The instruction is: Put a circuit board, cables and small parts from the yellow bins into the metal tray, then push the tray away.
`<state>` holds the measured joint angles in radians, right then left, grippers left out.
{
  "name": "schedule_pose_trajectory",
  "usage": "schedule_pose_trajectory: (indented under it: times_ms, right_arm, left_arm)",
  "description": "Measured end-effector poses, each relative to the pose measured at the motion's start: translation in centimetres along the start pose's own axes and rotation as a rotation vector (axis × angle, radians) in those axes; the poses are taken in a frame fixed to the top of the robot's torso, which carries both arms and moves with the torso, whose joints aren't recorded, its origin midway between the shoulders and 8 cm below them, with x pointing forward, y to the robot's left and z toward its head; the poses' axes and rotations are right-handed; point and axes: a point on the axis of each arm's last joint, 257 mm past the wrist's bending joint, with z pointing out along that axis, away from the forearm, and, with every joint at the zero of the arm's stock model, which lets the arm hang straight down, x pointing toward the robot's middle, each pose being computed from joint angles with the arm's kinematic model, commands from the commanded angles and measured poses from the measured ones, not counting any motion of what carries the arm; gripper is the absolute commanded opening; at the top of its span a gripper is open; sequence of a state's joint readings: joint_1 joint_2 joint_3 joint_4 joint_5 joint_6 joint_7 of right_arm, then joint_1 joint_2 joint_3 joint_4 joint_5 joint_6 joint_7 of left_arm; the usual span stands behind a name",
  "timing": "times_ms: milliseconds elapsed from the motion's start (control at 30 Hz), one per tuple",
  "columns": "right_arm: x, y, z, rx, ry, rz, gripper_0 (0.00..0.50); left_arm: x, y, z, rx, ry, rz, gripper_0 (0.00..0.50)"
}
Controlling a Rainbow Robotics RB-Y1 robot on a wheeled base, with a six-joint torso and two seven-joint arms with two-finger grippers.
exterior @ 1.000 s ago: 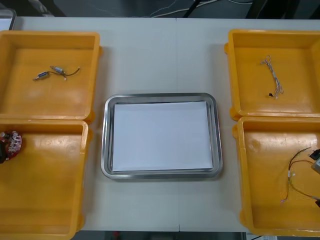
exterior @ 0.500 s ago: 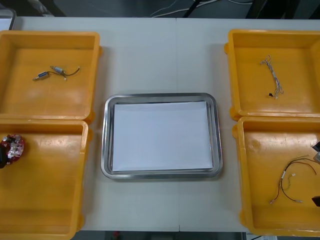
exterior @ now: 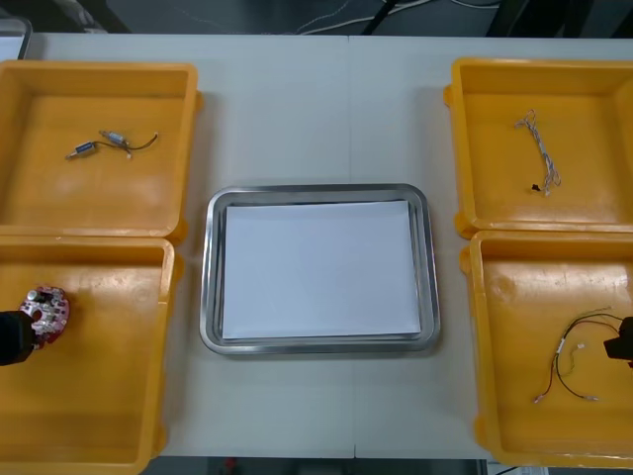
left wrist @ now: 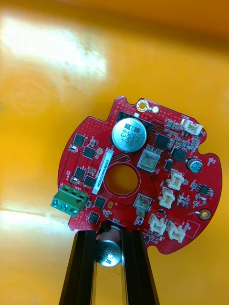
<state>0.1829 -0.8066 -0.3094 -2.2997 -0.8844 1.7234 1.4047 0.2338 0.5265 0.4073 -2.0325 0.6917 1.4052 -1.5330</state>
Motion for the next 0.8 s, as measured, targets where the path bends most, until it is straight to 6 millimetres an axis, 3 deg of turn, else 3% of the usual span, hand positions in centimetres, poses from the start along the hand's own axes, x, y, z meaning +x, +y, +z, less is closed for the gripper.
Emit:
schedule_pose_trajectory:
  times_ms: [400,633,800]
  right_arm:
    - [-2.9,2.2,0.2,-0.048,-0.001,0.272,0.5]
    - [-3.9,1.9,0.6,-0.049,-0.002,0.515,0.5]
    - [-3.7,1.4,1.3,-0.027,0.01,0.556,0.5]
  left_arm:
    - [2.8,-3.1,0.9,0.015,0.0,0.032,0.0]
    - [3.3,-3.4,1.4,-0.01,-0.03,0.055,0.0]
    - [3.5,-3.5,1.3,-0.012,-0.03,0.06,0.006]
